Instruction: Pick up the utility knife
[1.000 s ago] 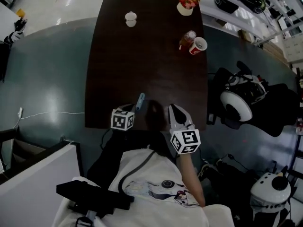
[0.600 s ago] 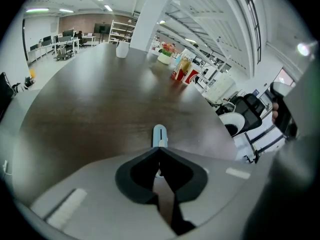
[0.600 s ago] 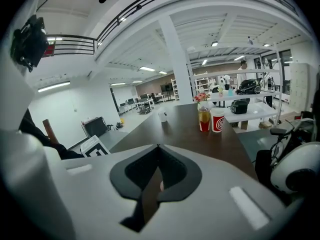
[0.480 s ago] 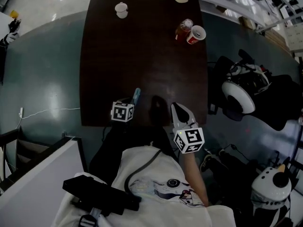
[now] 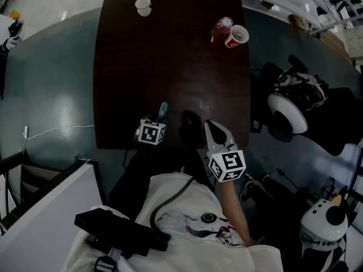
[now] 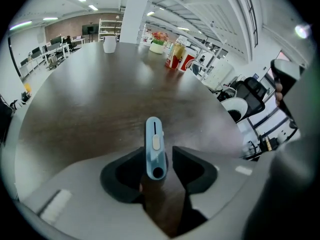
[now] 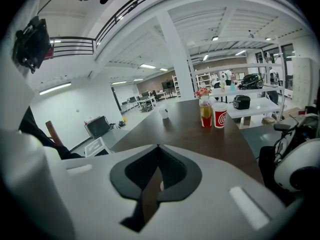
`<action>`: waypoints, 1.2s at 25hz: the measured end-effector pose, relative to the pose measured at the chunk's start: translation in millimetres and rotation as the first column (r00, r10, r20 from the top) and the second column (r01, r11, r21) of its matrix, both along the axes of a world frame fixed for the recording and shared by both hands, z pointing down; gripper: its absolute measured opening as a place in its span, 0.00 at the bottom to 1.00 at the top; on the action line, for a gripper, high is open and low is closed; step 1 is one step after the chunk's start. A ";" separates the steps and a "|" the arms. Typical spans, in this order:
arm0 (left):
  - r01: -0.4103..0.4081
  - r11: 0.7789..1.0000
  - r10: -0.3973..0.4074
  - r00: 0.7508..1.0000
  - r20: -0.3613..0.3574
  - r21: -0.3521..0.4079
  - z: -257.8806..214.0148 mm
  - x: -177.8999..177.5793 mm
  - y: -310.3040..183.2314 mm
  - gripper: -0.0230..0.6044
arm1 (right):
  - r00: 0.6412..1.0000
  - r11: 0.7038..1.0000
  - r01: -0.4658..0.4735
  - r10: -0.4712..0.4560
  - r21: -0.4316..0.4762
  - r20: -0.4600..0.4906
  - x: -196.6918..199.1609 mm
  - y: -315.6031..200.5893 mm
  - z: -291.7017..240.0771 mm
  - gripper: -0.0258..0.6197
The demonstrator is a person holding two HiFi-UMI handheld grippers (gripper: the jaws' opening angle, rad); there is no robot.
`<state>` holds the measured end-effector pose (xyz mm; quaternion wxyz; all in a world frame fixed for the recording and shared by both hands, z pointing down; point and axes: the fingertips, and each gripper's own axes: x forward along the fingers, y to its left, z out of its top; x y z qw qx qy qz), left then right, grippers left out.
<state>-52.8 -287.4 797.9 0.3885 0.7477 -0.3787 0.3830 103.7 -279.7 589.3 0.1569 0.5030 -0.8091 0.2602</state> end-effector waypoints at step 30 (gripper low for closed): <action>0.101 0.906 -0.110 0.994 0.000 0.412 -84.5 5.3 -47.2 0.23 | 1.000 0.999 0.001 -0.001 0.043 0.019 14.6 -11.5 -4.8 0.04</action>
